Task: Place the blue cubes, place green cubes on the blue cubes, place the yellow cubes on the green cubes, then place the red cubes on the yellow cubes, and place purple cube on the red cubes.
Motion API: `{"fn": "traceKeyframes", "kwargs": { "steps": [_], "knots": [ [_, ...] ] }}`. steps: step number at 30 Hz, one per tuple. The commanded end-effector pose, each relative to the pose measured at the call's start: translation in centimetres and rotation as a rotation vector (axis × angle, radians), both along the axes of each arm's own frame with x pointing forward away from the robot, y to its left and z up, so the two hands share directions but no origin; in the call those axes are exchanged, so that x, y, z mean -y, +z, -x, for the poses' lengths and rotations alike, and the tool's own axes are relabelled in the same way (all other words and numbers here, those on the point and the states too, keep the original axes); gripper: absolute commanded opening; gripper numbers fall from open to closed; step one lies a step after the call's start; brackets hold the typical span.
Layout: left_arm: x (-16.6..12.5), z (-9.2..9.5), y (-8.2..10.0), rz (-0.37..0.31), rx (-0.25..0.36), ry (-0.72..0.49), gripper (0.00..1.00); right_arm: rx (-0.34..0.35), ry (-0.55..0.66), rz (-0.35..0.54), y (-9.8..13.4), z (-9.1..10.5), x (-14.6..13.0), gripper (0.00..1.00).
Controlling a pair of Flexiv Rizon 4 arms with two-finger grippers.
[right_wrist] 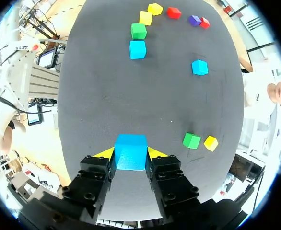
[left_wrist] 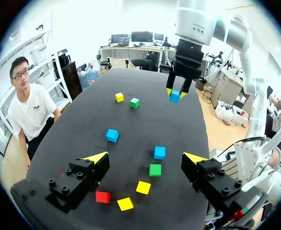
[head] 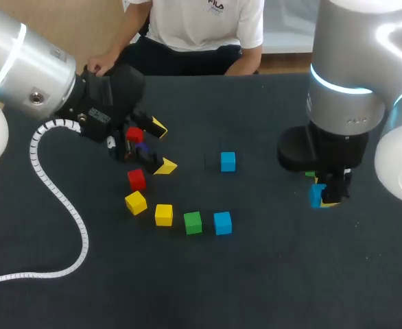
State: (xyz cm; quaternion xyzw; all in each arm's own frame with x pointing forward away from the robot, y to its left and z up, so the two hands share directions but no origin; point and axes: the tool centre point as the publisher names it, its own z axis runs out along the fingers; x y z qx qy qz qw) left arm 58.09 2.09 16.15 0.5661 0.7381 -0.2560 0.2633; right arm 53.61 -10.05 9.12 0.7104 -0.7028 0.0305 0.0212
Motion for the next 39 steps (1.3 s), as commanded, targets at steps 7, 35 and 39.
{"fn": "traceKeyframes", "kwargs": {
  "steps": [7, 35, 39],
  "knots": [
    [0.1, -0.2, 0.0, -0.005, -0.003, -0.001, 1.0, -0.002, 0.0, -0.001, 0.0, 0.0, 0.0, 0.0],
    [0.1, -0.2, 0.0, -0.005, -0.003, -0.001, 1.0, 0.06, 0.141, -0.042, -0.2, -5.9, -7.1, 0.0],
    [0.1, -0.2, 0.0, -0.005, -0.003, -0.001, 1.0, 0.052, 0.155, -0.047, -0.7, -6.9, -7.2, 0.0]
  ]
}}
